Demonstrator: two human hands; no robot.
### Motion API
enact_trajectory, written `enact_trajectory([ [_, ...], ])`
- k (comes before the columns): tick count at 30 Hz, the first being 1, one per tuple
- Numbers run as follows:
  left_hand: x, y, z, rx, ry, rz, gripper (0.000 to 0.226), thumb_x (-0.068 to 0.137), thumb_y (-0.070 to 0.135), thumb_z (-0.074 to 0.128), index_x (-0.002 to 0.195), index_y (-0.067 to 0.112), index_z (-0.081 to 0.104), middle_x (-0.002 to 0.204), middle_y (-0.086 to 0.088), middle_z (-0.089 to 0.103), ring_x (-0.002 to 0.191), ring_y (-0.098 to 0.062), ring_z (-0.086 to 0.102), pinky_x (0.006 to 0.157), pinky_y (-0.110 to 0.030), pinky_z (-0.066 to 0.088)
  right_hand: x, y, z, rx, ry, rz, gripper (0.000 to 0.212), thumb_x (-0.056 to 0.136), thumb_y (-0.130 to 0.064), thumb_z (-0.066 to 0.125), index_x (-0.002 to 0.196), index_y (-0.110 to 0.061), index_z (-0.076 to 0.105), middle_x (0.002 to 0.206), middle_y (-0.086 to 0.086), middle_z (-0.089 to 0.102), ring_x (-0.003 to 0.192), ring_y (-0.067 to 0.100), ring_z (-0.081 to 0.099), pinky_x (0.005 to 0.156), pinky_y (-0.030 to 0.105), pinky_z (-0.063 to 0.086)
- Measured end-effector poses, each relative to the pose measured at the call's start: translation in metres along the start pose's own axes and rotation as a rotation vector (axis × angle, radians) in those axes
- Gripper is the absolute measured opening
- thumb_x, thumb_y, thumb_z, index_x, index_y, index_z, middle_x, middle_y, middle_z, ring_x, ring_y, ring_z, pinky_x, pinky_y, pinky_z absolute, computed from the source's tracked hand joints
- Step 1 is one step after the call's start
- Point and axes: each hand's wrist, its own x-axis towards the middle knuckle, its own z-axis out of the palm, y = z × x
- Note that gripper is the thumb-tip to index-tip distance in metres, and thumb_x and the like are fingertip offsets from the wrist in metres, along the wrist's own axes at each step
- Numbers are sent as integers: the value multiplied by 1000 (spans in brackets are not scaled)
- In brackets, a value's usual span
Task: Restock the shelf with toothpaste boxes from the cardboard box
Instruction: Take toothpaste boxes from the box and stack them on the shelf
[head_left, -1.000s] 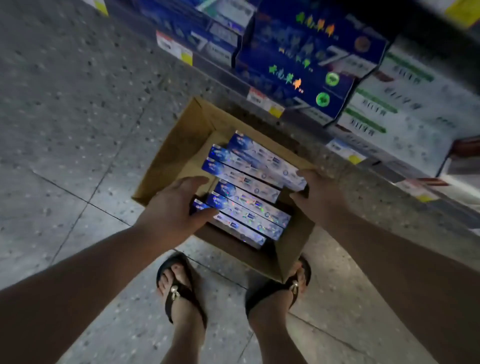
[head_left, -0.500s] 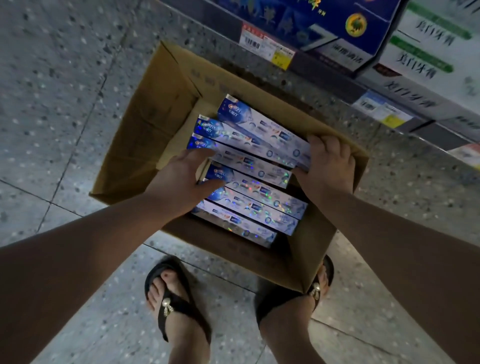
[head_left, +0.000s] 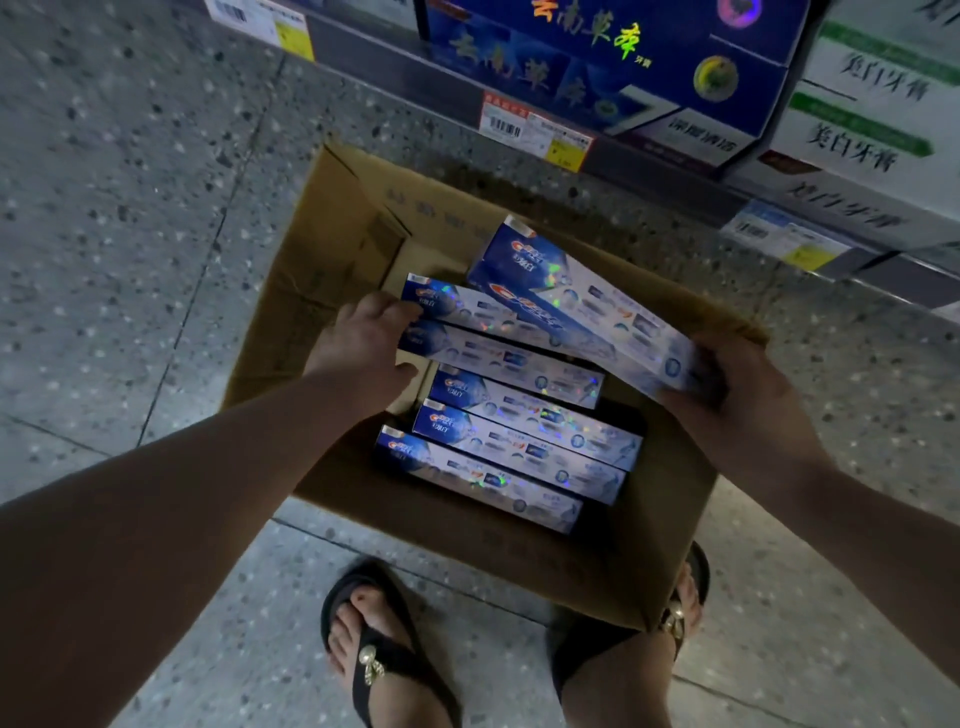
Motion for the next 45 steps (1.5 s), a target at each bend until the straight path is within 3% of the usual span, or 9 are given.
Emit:
enact_trajectory([
  [5, 17, -2, 11, 34, 17, 54, 70, 78, 23, 67, 139, 26, 33, 141, -4, 28, 126, -28, 32, 98, -41, 39, 6, 9, 1, -23, 22, -9, 44, 77, -12, 70, 116, -1, 54, 109, 20, 57, 103, 34, 52, 67, 14, 23],
  [11, 19, -6, 25, 11, 66, 84, 59, 72, 16, 73, 123, 15, 45, 134, -10, 33, 120, -32, 37, 94, -45, 43, 11, 5, 11, 21, 46, -2, 47, 77, -12, 70, 120, -5, 53, 114, 18, 56, 107, 33, 51, 76, 21, 30],
  [16, 22, -4, 29, 116, 112, 84, 57, 75, 25, 70, 124, 17, 42, 131, -9, 37, 116, -31, 42, 84, -44, 45, 12, 4, 14, 26, 40, -25, 47, 76, -13, 70, 120, -8, 53, 115, 14, 58, 110, 31, 51, 85, 26, 35],
  [24, 16, -10, 10, 236, 90, 193, 57, 78, 34, 65, 131, 24, 45, 134, -7, 37, 120, -29, 36, 92, -41, 39, 19, 7, 9, 9, 40, -86, 46, 76, -17, 69, 118, -5, 54, 111, 16, 59, 107, 33, 51, 86, 24, 31],
  [31, -39, -8, -32, 46, 142, 247, 54, 73, 19, 72, 123, 22, 53, 126, -9, 52, 111, -35, 46, 82, -41, 46, -3, -19, -35, 43, 56, -100, 52, 69, -28, 56, 116, -6, 56, 110, 16, 59, 104, 33, 53, 84, 27, 34],
  [34, -78, -9, -58, -32, 141, 287, 54, 66, 21, 74, 111, 33, 46, 113, -9, 59, 97, -37, 55, 70, -38, 47, -20, -36, -71, 73, 45, -105, 51, 69, -28, 56, 116, -7, 57, 109, 15, 60, 103, 34, 53, 84, 30, 37],
  [38, -147, 12, -109, -180, 153, 314, 47, 59, 45, 45, 105, 36, 44, 102, 13, 50, 87, -12, 51, 60, -19, 38, -51, -61, -131, 110, 39, -111, 49, 74, -30, 58, 120, -13, 55, 110, 9, 58, 103, 29, 52, 80, 26, 32],
  [41, -199, 31, -147, -279, 155, 353, 48, 59, 43, 50, 107, 36, 51, 102, 24, 44, 88, -1, 47, 62, -5, 37, -81, -79, -181, 163, 41, -79, 48, 76, -30, 59, 122, -18, 54, 104, -3, 51, 102, 23, 52, 79, 26, 33],
  [45, -260, 59, -210, -424, 134, 424, 48, 57, 43, 54, 104, 51, 51, 104, 37, 47, 90, 13, 51, 72, 2, 36, -131, -101, -251, 192, 115, -82, 45, 77, -14, 70, 120, -16, 56, 104, 0, 55, 100, 28, 55, 77, 32, 39],
])
